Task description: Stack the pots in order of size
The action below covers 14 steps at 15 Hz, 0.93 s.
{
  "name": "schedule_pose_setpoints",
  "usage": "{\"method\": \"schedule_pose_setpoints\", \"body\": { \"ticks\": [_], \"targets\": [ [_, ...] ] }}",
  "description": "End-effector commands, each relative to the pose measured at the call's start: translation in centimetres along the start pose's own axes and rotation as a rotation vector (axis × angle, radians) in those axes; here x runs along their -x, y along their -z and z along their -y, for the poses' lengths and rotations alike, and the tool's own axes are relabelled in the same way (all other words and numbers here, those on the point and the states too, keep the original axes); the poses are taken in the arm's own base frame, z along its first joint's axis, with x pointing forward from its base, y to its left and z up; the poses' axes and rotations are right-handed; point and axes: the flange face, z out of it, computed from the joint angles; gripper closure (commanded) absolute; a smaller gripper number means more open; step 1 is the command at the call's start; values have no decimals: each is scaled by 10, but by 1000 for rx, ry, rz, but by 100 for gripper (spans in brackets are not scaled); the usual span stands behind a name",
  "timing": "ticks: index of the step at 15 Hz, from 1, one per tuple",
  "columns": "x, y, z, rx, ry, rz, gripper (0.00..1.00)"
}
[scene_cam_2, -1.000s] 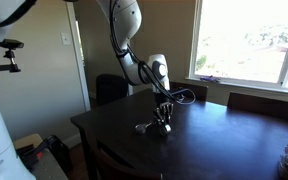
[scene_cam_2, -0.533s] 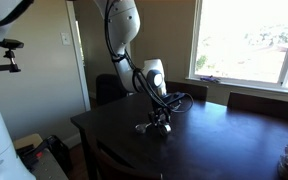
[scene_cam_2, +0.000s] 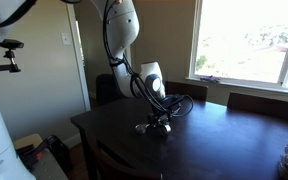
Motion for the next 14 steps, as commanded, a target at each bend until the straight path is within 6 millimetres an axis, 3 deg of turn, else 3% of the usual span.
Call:
{"method": "schedule_pose_setpoints", "body": {
  "ticks": [1,8,10,11,14],
  "targets": [
    [-9,-4,-4,28,-40,7,0],
    [-17,-22,-25,57,-113,47,1],
    [-14,-27,-32,63,-133,58,16],
    [-13,-29,-35,65,-143,60,32],
    [-13,-36,-38,62,-160,66,52]
  ]
}}
